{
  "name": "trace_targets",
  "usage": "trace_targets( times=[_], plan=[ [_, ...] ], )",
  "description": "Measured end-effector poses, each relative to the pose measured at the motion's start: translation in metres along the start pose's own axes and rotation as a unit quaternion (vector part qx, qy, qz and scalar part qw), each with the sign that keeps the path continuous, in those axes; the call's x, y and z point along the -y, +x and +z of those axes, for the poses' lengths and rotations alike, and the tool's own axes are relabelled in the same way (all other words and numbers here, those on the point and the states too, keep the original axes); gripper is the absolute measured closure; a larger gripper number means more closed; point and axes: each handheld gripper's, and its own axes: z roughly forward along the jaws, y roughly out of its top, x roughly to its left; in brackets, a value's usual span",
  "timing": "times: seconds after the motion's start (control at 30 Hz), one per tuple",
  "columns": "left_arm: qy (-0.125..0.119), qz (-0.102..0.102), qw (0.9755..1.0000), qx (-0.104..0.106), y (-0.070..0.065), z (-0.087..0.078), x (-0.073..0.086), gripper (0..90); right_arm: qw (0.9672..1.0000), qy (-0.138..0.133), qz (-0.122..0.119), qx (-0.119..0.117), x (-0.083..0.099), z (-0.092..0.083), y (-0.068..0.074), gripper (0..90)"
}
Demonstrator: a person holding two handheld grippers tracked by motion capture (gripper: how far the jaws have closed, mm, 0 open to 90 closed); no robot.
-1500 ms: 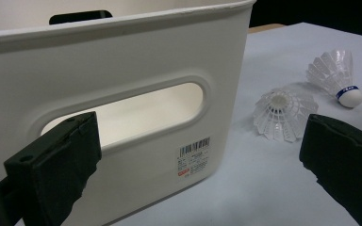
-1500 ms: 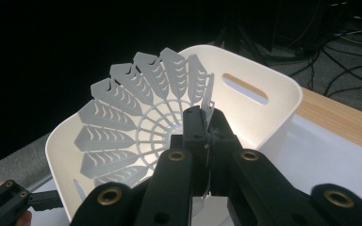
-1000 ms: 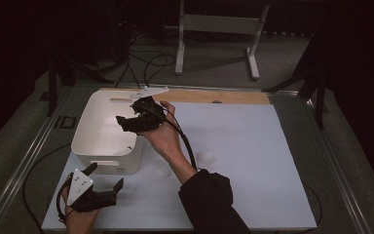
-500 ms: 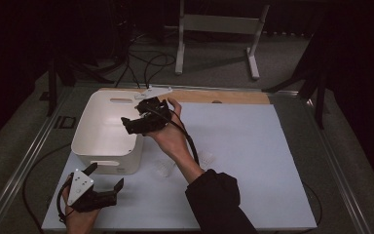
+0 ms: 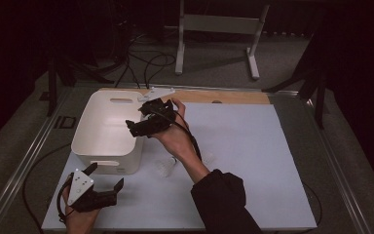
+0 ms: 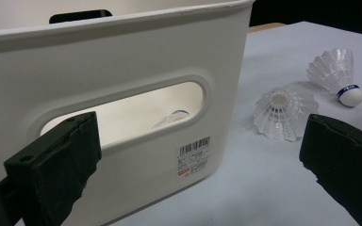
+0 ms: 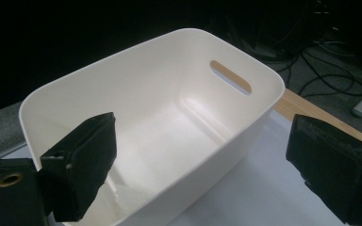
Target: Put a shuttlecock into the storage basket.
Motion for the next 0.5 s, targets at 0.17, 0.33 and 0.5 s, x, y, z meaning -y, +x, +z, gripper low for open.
trace_targets(
  times=[0.17, 0.33, 0.5],
  plan=[
    [0.0, 0.0, 1.0, 0.0, 0.0, 0.0, 0.0, 0.1, 1.0, 0.002, 0.001, 0.001, 0.004, -0.003, -0.003, 8.8],
    [0.001, -0.001, 1.0, 0.0, 0.0, 0.0, 0.0, 0.1, 1.0, 0.007, 0.003, 0.001, 0.009, -0.007, -0.008, 8.8],
    [0.001, -0.001, 1.0, 0.0, 0.0, 0.0, 0.0, 0.1, 0.9999, 0.008, 0.009, 0.001, 0.014, -0.012, -0.014, 8.8]
  ],
)
